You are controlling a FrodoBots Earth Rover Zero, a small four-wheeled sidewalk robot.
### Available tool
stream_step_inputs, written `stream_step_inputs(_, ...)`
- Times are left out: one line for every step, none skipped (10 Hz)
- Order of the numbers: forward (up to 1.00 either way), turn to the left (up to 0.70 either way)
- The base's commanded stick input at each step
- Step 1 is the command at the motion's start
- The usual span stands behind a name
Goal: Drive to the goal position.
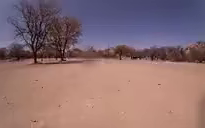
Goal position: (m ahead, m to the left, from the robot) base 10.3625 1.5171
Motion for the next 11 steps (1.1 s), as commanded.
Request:
stream_step_inputs(1.0,0.0)
stream_step_inputs(1.0,0.0)
stream_step_inputs(1.0,0.0)
stream_step_inputs(1.0,0.0)
stream_step_inputs(1.0,0.0)
stream_step_inputs(1.0,0.0)
stream_step_inputs(1.0,0.0)
stream_step_inputs(1.0,0.0)
stream_step_inputs(1.0,0.0)
stream_step_inputs(1.0,0.0)
stream_step_inputs(1.0,0.0)
